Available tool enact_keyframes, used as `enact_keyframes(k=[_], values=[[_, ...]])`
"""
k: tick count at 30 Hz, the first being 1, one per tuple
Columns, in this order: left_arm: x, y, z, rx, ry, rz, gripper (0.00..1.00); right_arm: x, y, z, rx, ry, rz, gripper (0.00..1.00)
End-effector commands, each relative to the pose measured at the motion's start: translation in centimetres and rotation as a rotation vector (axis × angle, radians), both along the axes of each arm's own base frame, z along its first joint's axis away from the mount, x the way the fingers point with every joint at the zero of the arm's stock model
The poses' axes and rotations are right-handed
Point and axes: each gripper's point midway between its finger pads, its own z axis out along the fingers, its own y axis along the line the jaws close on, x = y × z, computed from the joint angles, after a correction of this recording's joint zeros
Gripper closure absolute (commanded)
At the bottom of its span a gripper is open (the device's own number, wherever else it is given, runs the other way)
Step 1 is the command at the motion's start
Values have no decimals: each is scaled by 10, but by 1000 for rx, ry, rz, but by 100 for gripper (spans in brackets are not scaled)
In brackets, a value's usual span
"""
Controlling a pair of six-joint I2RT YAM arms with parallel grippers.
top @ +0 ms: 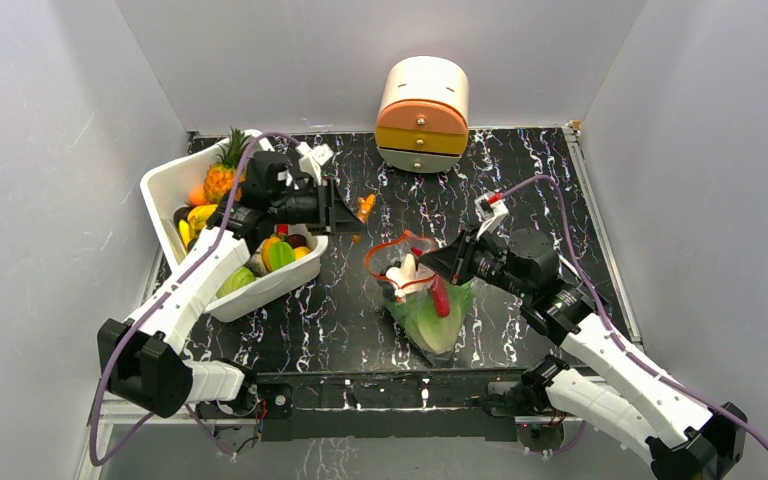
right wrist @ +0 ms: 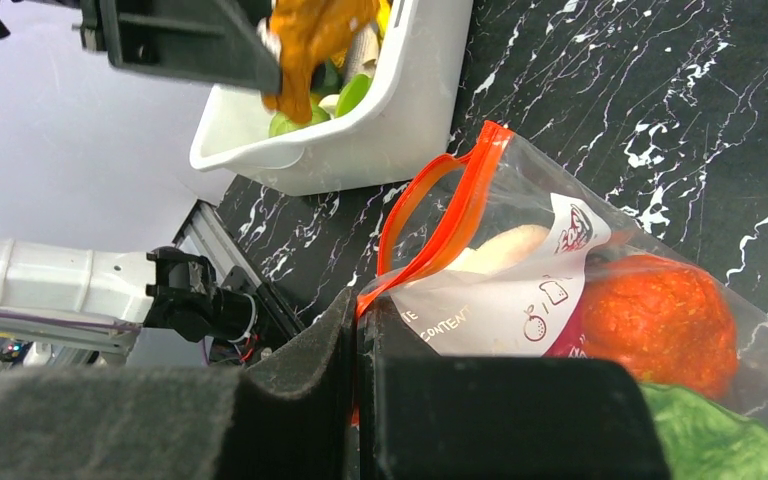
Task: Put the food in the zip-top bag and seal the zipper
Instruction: Place the fake vegetable in the zipper food storage bag.
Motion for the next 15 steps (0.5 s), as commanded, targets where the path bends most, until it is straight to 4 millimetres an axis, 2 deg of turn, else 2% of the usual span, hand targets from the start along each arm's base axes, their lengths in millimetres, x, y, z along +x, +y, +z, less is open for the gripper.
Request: enact_keyframes(k=[1,9,15], values=[[-31,-30,9,-58,4,-127,78,4,6,63,118,-172,17,100],[-69,-58,-21,20,50,-272,78,6,7,64,136,-163,4,100],[-77,-59,-45,79,95,-276,78,3,8,68,153,-171,20,100]])
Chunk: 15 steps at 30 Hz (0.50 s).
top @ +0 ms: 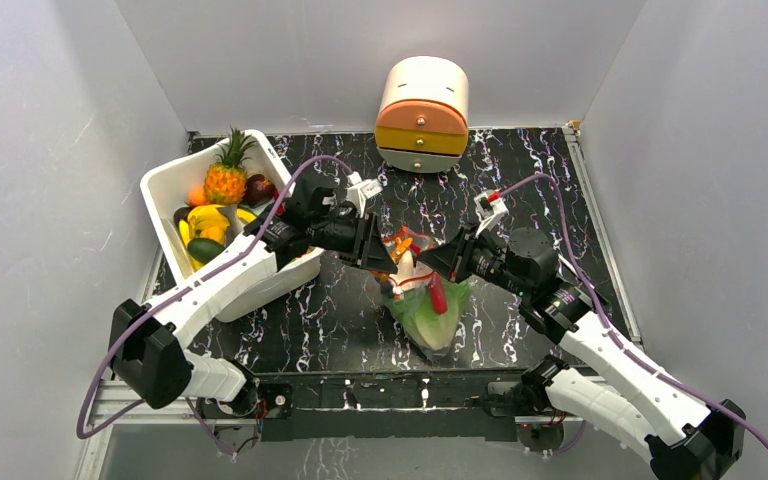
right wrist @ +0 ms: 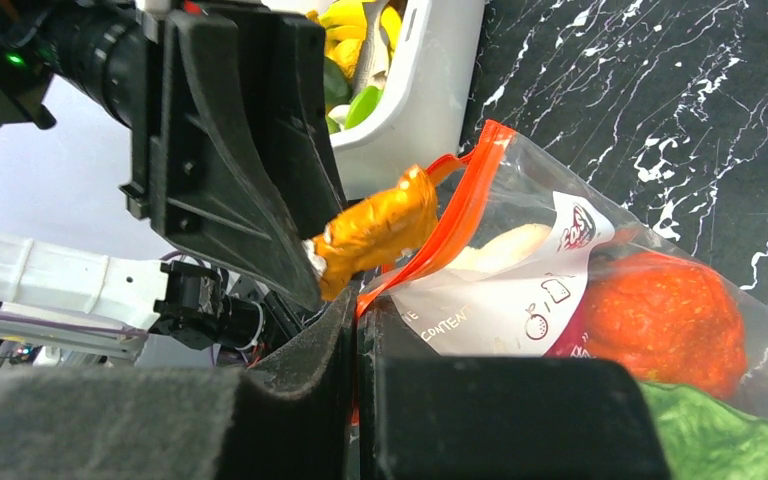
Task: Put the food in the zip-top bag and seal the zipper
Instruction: Place the fake vegetable in the zipper food storage bag.
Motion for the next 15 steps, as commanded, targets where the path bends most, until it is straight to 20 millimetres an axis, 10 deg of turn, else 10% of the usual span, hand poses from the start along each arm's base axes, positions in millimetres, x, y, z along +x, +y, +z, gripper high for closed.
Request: enact_keyframes(k=[1,15], values=[[-6,2,-16,50,32,-18,78,-1,4,64,132,-162,19,100],[2,-14,-31,111,113,-28,78,-11,19,68,165,-184,131,100]])
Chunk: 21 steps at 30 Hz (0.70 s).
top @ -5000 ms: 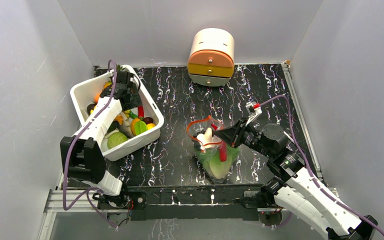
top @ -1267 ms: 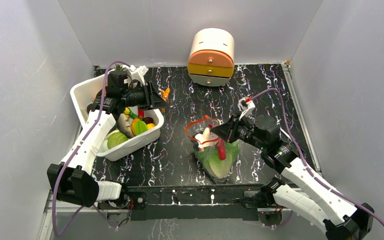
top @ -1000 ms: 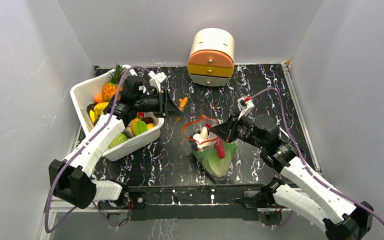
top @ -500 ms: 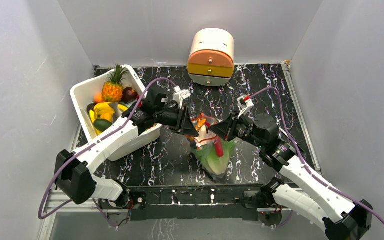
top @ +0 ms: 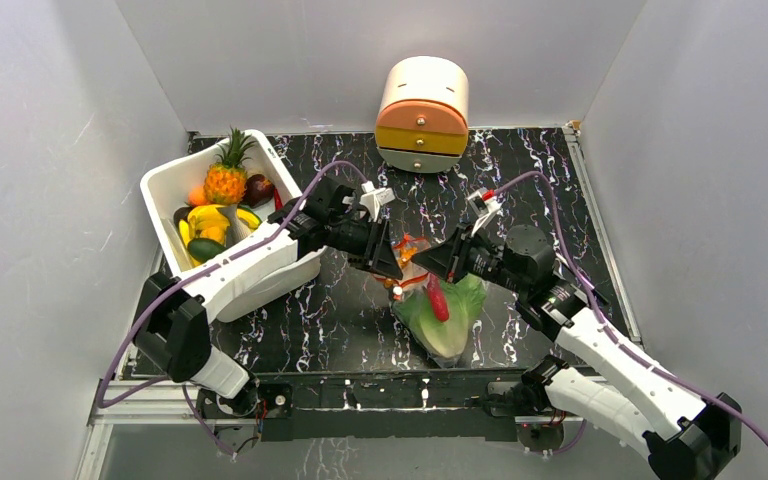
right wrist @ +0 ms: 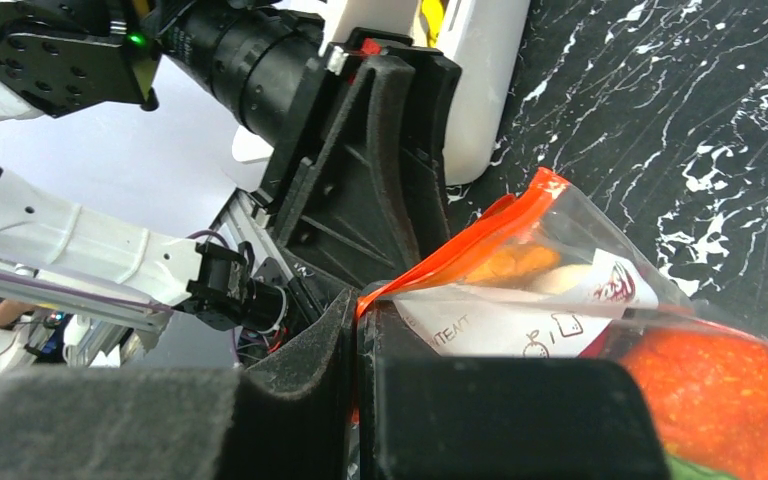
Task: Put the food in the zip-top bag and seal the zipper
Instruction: Place the fake vegetable in the zipper food storage bag.
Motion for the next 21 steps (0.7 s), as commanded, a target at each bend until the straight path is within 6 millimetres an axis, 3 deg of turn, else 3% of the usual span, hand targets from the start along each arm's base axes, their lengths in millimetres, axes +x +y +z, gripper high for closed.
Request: enact_keyframes(k=[1,13,18,21], values=[[2,-6,12,-7,4,4,78,-4,8,66,148,-179,54,100],[-5,-26,36,-133,31,-16,75,-3,18,67,167,-182,98,100],[-13,-29,31,-114,38,-48,73,1,15,69,165,-188,68,100],[-15,-25,26,-85,36,-44,66,5,11,66,162,-183,32,100]])
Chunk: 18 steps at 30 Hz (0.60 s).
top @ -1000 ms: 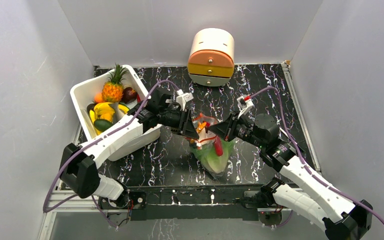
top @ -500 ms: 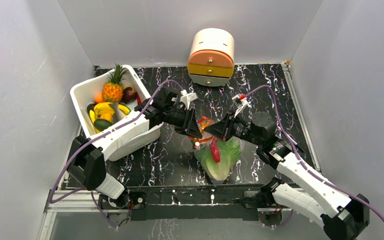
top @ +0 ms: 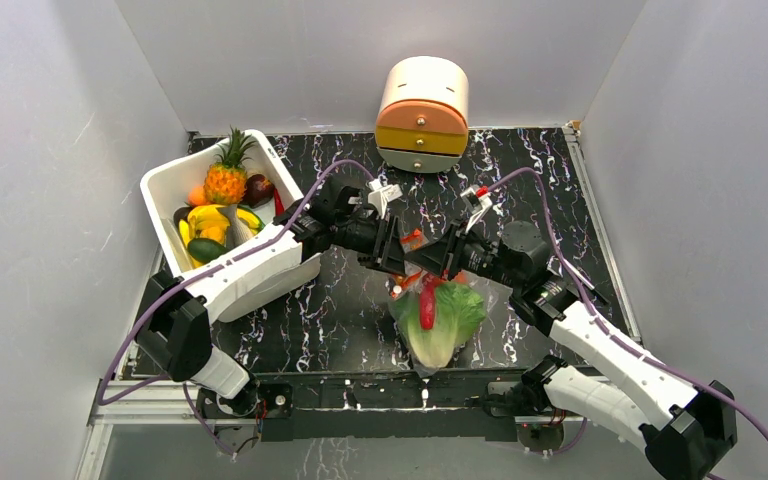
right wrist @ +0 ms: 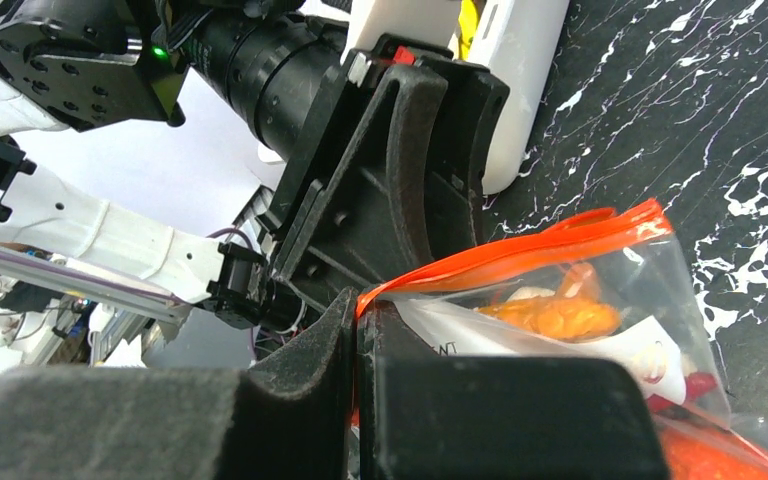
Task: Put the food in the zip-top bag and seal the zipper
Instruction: Place the fake vegetable in the zipper food storage bag.
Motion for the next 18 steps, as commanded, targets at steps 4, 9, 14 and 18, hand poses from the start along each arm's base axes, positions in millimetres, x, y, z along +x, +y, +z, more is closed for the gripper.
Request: enact_keyframes(k=[4,9,14,18], values=[[-20,-1,10,-28,29,-67,54,3,-4,59,129,-167,-38,100],[-17,-3,18,-46,18,-59,48,-1,-5,62,145,-184,-29,100],[-14,4,26,0,-25,-46,44,-2,-8,63,136,-201,-37,100],[-9,15,45,36,-120,-11,36,0,-14,65,145,-204,-81,100]])
